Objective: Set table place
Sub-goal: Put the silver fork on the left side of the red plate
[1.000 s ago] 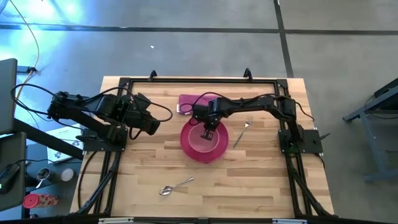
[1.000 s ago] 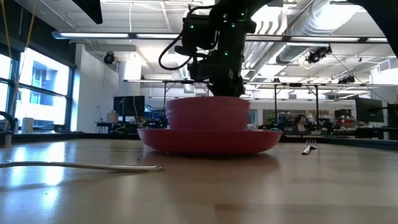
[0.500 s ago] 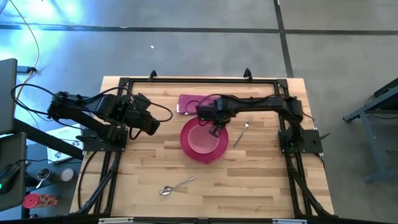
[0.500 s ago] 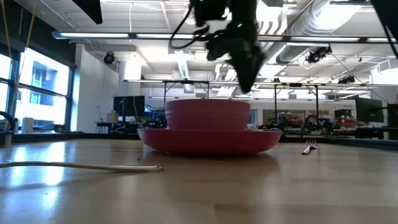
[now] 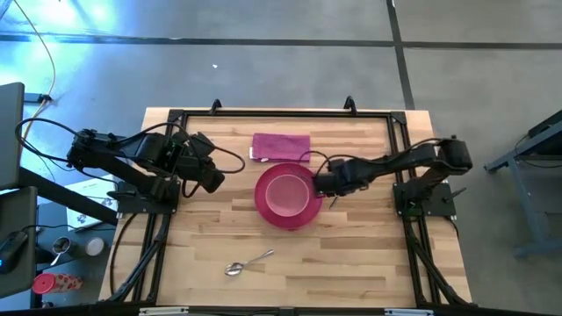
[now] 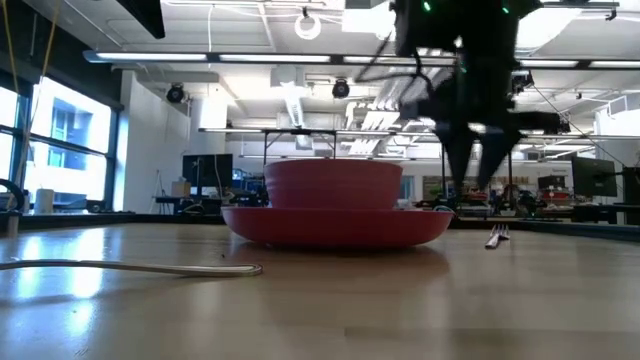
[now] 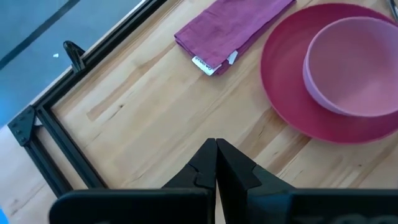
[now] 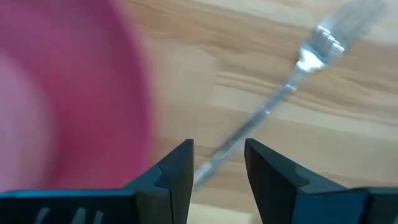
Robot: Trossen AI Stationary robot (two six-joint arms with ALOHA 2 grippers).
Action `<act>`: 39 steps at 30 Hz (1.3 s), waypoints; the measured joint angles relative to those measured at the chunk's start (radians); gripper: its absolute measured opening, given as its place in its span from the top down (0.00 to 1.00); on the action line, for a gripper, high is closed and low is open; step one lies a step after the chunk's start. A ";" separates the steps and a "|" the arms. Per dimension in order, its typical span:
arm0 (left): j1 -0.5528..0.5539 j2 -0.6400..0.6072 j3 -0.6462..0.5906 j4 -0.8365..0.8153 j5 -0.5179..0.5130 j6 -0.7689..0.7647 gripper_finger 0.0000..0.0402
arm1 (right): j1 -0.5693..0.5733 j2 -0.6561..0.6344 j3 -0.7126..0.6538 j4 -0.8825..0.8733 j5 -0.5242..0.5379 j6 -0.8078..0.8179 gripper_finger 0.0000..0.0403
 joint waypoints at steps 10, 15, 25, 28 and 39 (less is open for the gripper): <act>0.000 0.000 0.000 0.000 0.000 0.065 1.00 | -0.050 -0.002 -0.119 0.048 0.030 0.111 0.66; 0.000 0.000 0.000 0.000 0.000 0.073 1.00 | -0.069 -0.001 -0.161 0.069 0.032 0.165 0.66; 0.000 0.000 0.000 0.000 0.003 0.084 1.00 | -0.086 -0.001 -0.261 0.194 0.051 0.218 0.67; 0.000 0.000 0.000 0.000 0.008 0.084 1.00 | -0.087 -0.006 -0.307 0.248 0.050 0.234 0.68; 0.000 0.000 0.000 0.043 0.007 0.075 1.00 | -0.087 -0.062 -0.294 0.269 0.039 0.083 0.97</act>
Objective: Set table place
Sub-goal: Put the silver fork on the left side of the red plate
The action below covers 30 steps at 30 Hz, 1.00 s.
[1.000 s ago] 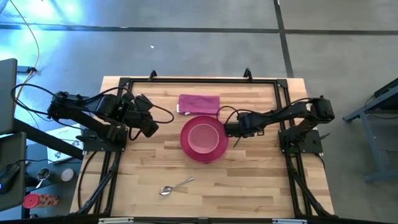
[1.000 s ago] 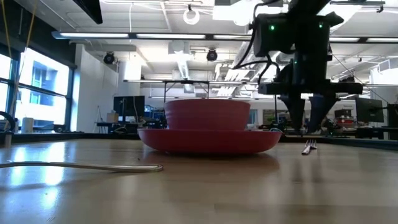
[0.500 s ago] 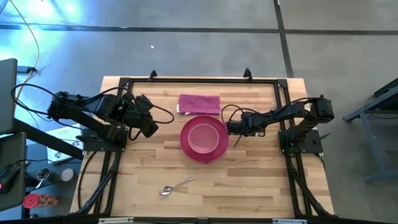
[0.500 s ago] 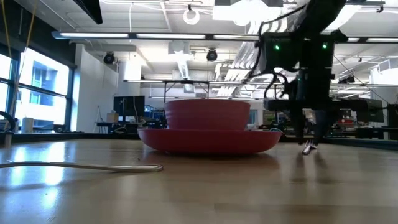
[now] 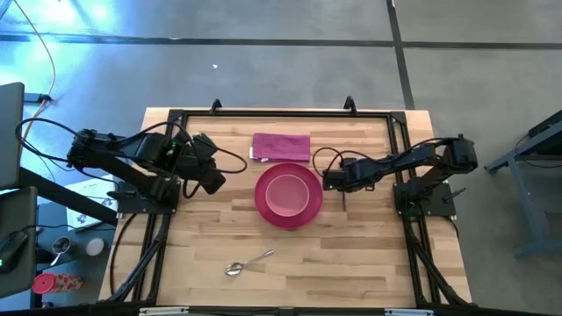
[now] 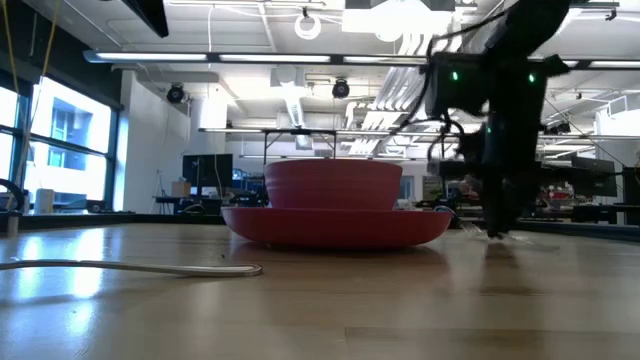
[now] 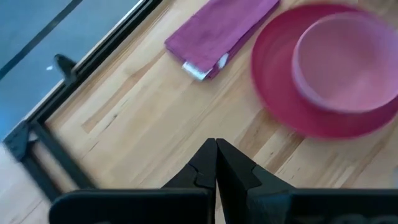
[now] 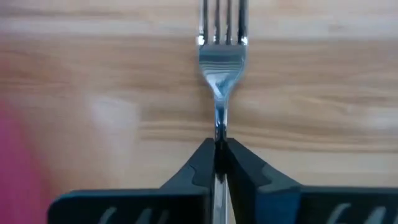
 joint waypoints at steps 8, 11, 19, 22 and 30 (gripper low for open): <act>0.000 0.000 -0.093 0.455 -0.042 0.181 1.00 | 0.038 -0.172 0.275 -0.144 0.244 -0.216 0.99; 0.000 0.000 -0.212 0.793 0.031 0.283 1.00 | 0.060 -0.204 0.418 -0.157 0.353 -0.377 1.00; 0.064 0.004 -0.500 1.620 0.316 0.337 0.94 | 0.074 -0.172 0.720 -0.156 0.430 -0.754 1.00; 0.098 0.026 -0.506 1.652 0.341 0.336 0.84 | 0.074 -0.132 0.779 -0.139 0.418 -0.831 1.00; 0.188 0.136 -0.504 1.827 0.325 0.291 0.51 | 0.073 -0.012 0.815 0.044 0.315 -0.967 1.00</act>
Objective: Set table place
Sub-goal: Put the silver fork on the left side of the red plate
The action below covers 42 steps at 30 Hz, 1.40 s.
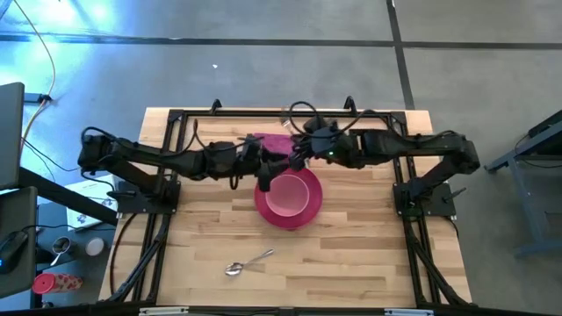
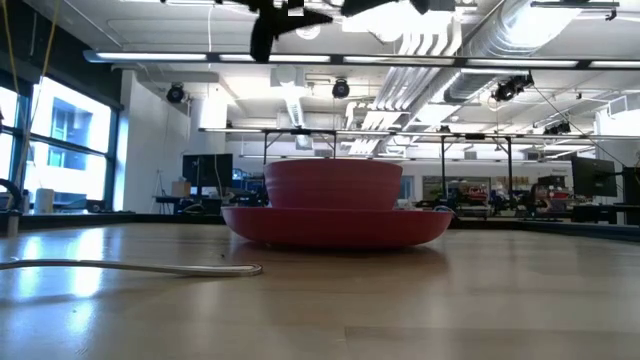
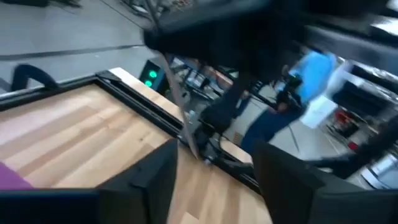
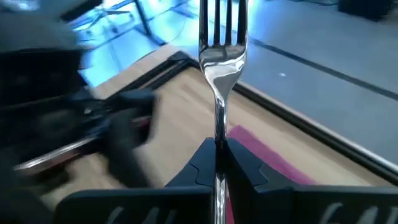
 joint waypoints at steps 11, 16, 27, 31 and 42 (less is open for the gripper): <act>0.045 0.052 0.004 0.030 -0.055 0.002 0.40 | -0.006 0.029 -0.001 0.086 -0.055 -0.027 1.00; 0.043 0.052 0.005 0.071 -0.071 -0.007 0.40 | -0.005 0.037 -0.002 0.091 -0.050 -0.021 1.00; 0.041 0.060 0.005 0.061 -0.172 -0.034 0.69 | 0.000 0.069 -0.002 0.140 -0.046 -0.045 1.00; 0.041 0.059 0.005 0.063 -0.152 -0.022 0.96 | 0.001 0.071 -0.002 0.142 -0.047 -0.060 1.00; 0.040 0.058 0.005 -0.007 -0.109 -0.066 0.99 | -0.015 0.046 0.047 0.065 -0.175 -0.144 0.89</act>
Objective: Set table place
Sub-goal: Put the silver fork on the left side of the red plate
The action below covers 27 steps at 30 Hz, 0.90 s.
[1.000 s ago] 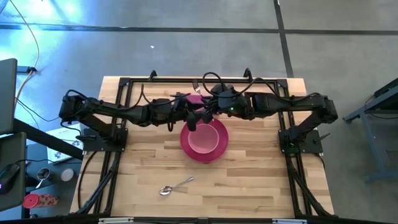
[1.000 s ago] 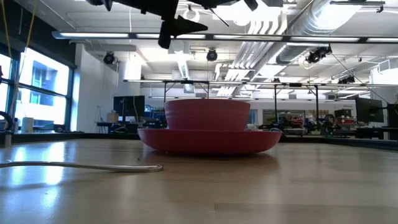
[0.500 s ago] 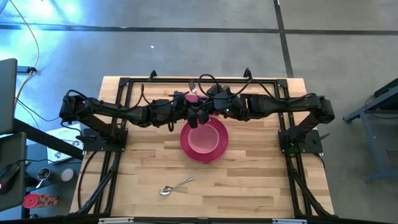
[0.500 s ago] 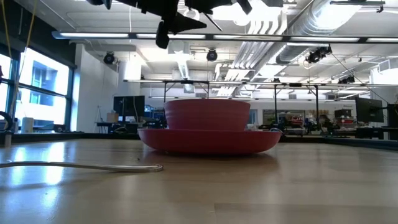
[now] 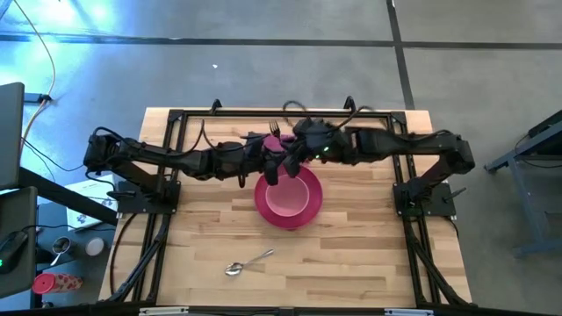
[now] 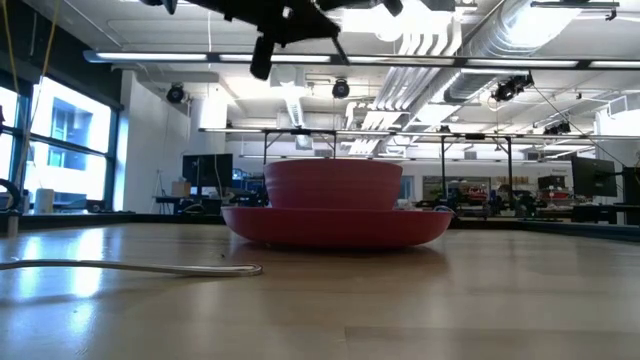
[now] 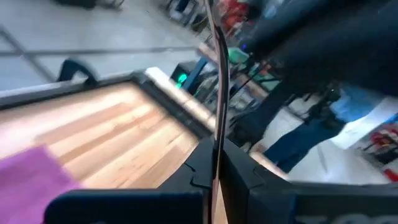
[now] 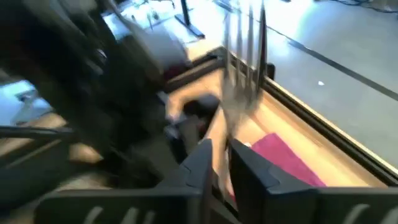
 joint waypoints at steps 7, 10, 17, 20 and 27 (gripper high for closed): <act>-0.005 -0.092 -0.002 -0.271 0.005 -0.054 1.00 | -0.017 -0.025 0.239 -0.308 0.084 -0.099 0.73; -0.035 -0.189 -0.002 -0.429 0.042 -0.076 1.00 | -0.017 -0.037 0.367 -0.490 0.175 -0.108 0.70; -0.171 -0.394 -0.125 -0.643 0.026 -0.244 1.00 | -0.017 -0.039 0.479 -0.735 0.284 -0.048 0.69; -0.223 -0.438 -0.264 -0.581 0.045 -0.377 1.00 | -0.017 -0.043 0.460 -0.760 0.285 -0.021 0.69; -0.282 -0.417 -0.597 -0.194 0.061 -0.609 1.00 | -0.017 -0.032 0.403 -0.759 0.282 0.028 0.69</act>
